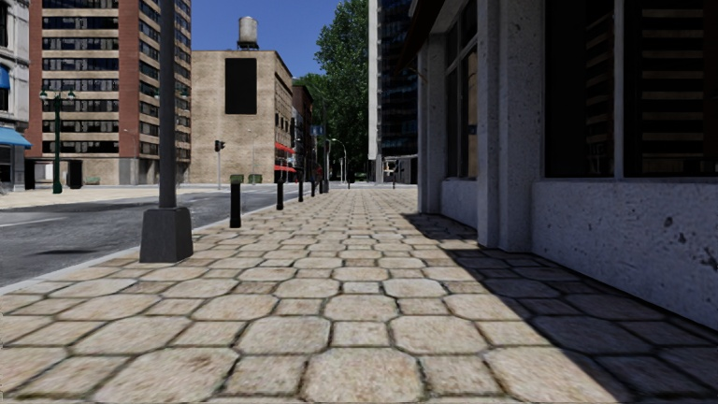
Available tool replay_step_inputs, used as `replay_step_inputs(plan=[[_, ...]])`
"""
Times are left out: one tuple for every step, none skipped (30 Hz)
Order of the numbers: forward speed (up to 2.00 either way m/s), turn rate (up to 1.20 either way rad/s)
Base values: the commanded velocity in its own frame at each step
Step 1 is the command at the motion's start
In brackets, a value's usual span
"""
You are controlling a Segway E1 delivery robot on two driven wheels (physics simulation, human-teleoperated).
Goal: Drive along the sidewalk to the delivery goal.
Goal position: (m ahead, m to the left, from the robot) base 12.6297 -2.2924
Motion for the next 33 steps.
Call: replay_step_inputs(plan=[[2.00,0.00],[2.00,0.00],[2.00,0.00],[2.00,0.00],[2.00,0.00],[2.00,0.00],[2.00,0.00],[2.00,0.00],[2.00,0.00],[2.00,0.00],[2.00,0.00],[2.00,0.00],[2.00,0.00],[2.00,0.00],[2.00,0.00],[2.00,0.00],[2.00,0.00],[2.00,0.00],[2.00,0.00],[2.00,0.00],[2.00,0.00],[2.00,0.00],[2.00,0.00],[2.00,0.00],[2.00,0.00],[2.00,0.00],[2.00,0.00],[2.00,0.00],[2.00,0.00],[2.00,0.00],[2.00,0.00],[2.00,0.00],[2.00,0.00]])
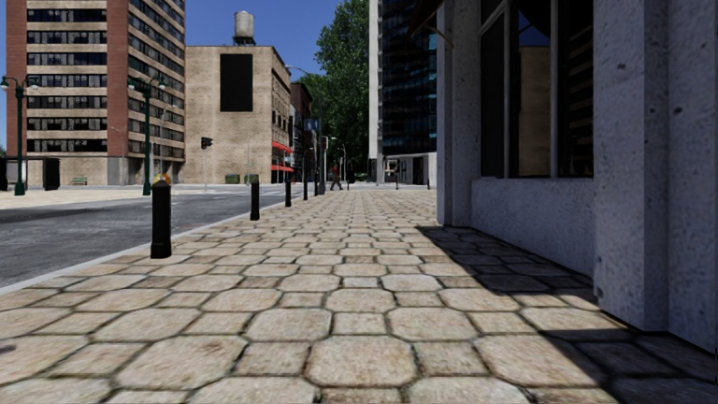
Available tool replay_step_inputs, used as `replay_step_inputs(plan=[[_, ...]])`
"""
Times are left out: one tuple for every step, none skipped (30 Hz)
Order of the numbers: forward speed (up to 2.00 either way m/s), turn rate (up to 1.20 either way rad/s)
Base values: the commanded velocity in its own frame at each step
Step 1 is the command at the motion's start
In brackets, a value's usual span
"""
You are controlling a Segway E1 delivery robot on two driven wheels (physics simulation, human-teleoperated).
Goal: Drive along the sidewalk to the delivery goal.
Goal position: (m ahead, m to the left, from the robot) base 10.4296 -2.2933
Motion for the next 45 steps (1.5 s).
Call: replay_step_inputs(plan=[[2.00,0.00],[2.00,0.00],[2.00,0.00],[2.00,0.00],[2.00,0.00],[2.00,0.00],[2.00,0.00],[2.00,0.00],[2.00,0.00],[2.00,0.00],[2.00,0.00],[2.00,0.00],[2.00,0.00],[2.00,0.00],[2.00,0.00],[2.00,0.00],[2.00,0.00],[2.00,0.00],[2.00,0.00],[2.00,0.00],[2.00,0.00],[2.00,0.00],[2.00,0.00],[2.00,0.00],[2.00,0.00],[2.00,0.00],[2.00,0.00],[2.00,0.00],[2.00,0.00],[2.00,0.00],[2.00,0.00],[2.00,0.00],[2.00,0.00],[2.00,0.00],[2.00,0.00],[2.00,0.00],[2.00,0.00],[2.00,0.00],[2.00,0.00],[2.00,0.00],[2.00,0.00],[2.00,0.00],[2.00,0.00],[2.00,0.00],[2.00,0.00]])
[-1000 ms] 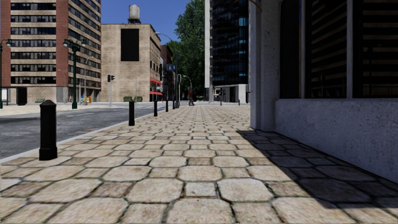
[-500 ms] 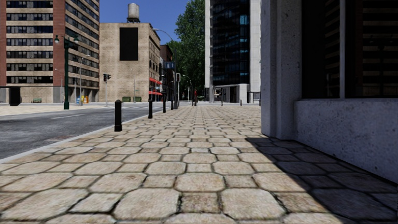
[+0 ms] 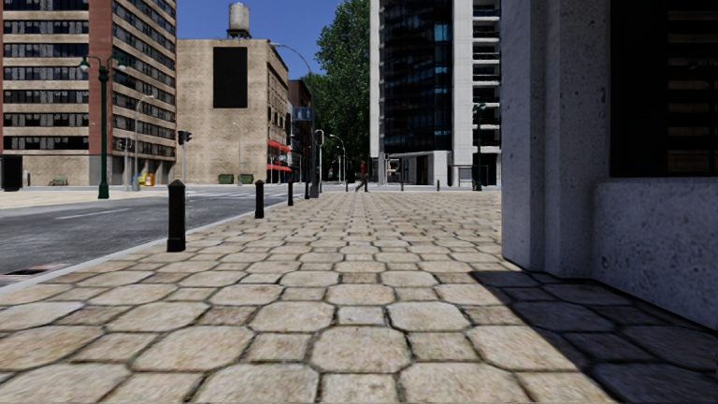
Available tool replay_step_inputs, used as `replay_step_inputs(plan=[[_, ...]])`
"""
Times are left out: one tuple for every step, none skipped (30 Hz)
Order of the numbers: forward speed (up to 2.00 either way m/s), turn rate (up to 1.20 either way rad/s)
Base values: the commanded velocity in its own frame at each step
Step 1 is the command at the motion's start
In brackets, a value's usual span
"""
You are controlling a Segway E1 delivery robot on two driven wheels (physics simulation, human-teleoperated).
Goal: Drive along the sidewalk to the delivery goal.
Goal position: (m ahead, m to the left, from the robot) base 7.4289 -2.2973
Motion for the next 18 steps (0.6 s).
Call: replay_step_inputs(plan=[[2.00,0.00],[2.00,0.00],[2.00,0.00],[2.00,0.00],[2.00,0.00],[2.00,0.00],[2.00,0.00],[2.00,0.00],[2.00,0.00],[2.00,0.00],[2.00,0.00],[2.00,0.00],[2.00,0.00],[2.00,0.00],[2.00,0.00],[2.00,0.00],[2.00,0.00],[2.00,0.00]])
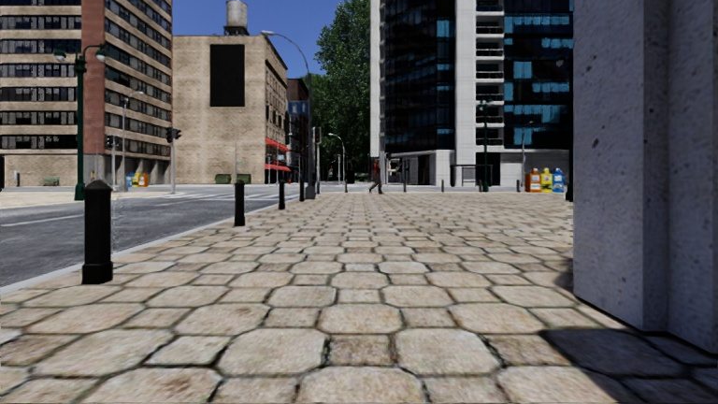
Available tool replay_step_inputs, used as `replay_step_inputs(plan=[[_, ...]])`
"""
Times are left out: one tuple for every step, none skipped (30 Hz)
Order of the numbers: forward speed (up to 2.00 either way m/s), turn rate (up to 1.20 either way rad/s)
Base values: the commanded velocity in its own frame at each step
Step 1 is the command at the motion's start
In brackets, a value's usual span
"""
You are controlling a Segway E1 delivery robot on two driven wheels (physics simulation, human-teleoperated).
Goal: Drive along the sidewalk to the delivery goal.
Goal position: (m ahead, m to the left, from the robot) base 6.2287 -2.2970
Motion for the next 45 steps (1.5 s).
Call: replay_step_inputs(plan=[[2.00,0.00],[2.00,0.00],[2.00,0.00],[2.00,0.00],[2.00,0.00],[2.00,0.00],[2.00,0.00],[2.00,0.00],[2.00,0.00],[2.00,0.00],[2.00,0.00],[2.00,0.00],[2.00,-0.05],[2.00,-0.23],[2.00,-0.35],[1.97,-0.38],[1.97,-0.38],[1.90,-0.39],[1.87,-0.39],[1.82,-0.39],[1.81,-0.41],[1.80,-0.42],[1.80,-0.42],[1.80,-0.42],[1.80,-0.42],[1.80,-0.42],[1.80,-0.42],[1.80,-0.44],[1.80,-0.44],[1.80,-0.45],[1.80,-0.45],[1.80,-0.45],[1.80,-0.45],[1.80,-0.45],[1.80,-0.45],[1.80,-0.45],[1.80,-0.45],[1.80,-0.45],[1.80,-0.45],[1.80,-0.45],[1.80,-0.45],[1.80,-0.46],[1.80,-0.50],[1.80,-0.50],[1.80,-0.55]])
